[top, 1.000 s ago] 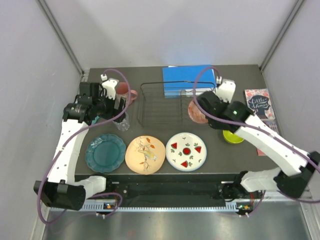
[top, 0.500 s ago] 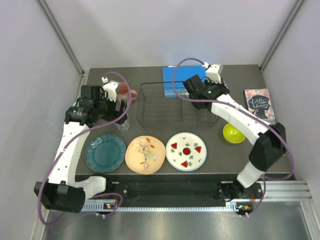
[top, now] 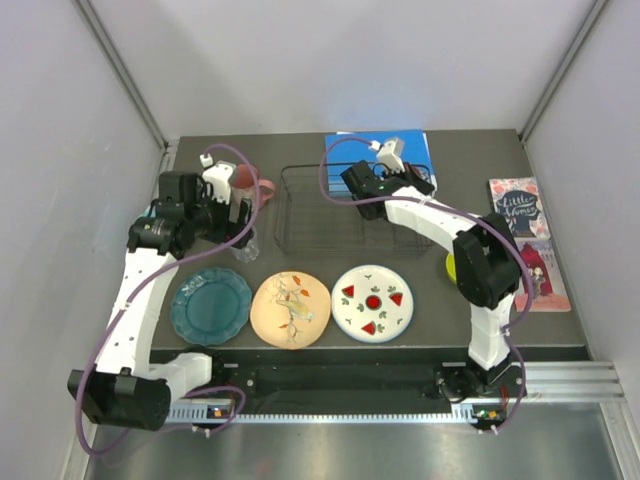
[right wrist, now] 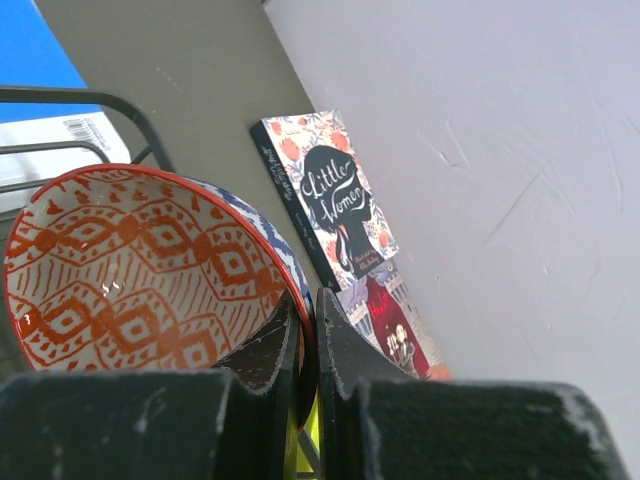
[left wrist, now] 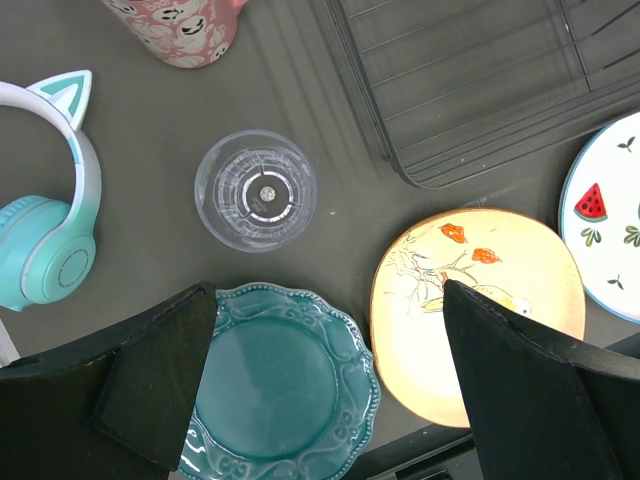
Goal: Load the mixed dishes into the dish rack
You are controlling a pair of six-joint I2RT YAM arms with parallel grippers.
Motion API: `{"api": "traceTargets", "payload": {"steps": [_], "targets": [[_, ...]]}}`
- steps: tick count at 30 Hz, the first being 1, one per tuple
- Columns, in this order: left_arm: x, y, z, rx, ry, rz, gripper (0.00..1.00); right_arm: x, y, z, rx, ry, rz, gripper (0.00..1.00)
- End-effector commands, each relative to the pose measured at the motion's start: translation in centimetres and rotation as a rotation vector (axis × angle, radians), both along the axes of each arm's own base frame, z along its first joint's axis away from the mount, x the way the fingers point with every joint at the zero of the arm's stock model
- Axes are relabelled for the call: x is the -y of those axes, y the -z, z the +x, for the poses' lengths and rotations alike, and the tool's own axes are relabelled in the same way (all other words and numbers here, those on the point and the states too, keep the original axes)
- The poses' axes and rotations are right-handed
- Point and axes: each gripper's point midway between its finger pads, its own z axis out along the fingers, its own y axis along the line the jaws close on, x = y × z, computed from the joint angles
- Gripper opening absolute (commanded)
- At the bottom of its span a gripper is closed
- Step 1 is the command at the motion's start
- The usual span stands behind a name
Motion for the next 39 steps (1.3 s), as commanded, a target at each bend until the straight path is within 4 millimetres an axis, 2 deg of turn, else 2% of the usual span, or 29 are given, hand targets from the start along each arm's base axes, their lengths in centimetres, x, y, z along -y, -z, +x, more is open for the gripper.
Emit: {"api": "traceTargets", "payload": {"steps": [1, 5, 13, 22, 23, 24, 26, 27, 30, 31, 33, 34, 36, 38, 39], "targets": [[-0.2, -1.4, 0.7, 0.068, -0.019, -0.02, 0.99, -1.0, -2.9, 1.1, 0.098, 0.005, 0.034, 0.0], [-0.5, -1.8, 0.9, 0.071, -0.047, -0.045, 0.99, -1.7, -2.0, 1.9, 0.087, -0.019, 0.03, 0.0], [-0.7, -3.2, 0.8, 0.094, -0.058, -0.057, 0.99, -2.8, 1.4, 3.4, 0.013, -0.032, -0.024, 0.0], [-1.0, -3.3, 0.9, 0.101, -0.06, -0.052, 0.99, -3.4, 3.6, 2.6, -0.031, -0.05, -0.029, 0.0], [-1.0, -3.3, 0.9, 0.099, -0.062, -0.057, 0.99, -3.4, 3.7, 2.4, -0.054, -0.055, -0.039, 0.04], [-1.0, -3.3, 1.0, 0.103, -0.062, -0.055, 0.99, -3.4, 4.0, 2.3, -0.061, -0.055, -0.04, 0.28], [-1.0, -3.3, 1.0, 0.101, -0.061, -0.056, 0.99, -3.6, 4.2, 2.0, -0.069, -0.055, -0.039, 0.51], [-1.0, -3.4, 1.1, 0.104, -0.062, -0.055, 0.99, -3.5, 4.4, 1.9, -0.073, -0.051, -0.041, 0.72], [-1.1, -3.4, 1.0, 0.108, -0.064, -0.048, 0.99, -3.1, 3.5, 1.1, -0.056, -0.033, -0.019, 0.88], [-1.1, -3.4, 0.9, 0.107, -0.062, -0.048, 0.99, -3.2, 3.0, 1.1, -0.008, -0.024, 0.027, 0.92], [-1.1, -3.4, 0.9, 0.109, -0.056, -0.049, 0.99, -2.2, 1.5, 0.0, -0.014, -0.005, 0.028, 0.98], [-1.0, -3.4, 0.8, 0.111, -0.054, -0.049, 0.99, -2.2, 0.6, -0.2, 0.042, 0.005, 0.079, 1.0], [-1.1, -3.3, 0.9, 0.108, -0.055, -0.047, 0.99, -1.0, -1.5, -1.8, 0.042, 0.019, 0.099, 1.0], [-1.1, -3.3, 1.0, 0.11, -0.056, -0.049, 0.99, -0.2, -2.5, -3.2, 0.064, 0.034, 0.164, 1.0], [-1.1, -3.4, 1.0, 0.11, -0.059, -0.048, 0.99, 0.3, -3.2, -4.2, 0.075, 0.037, 0.249, 1.0]]}}
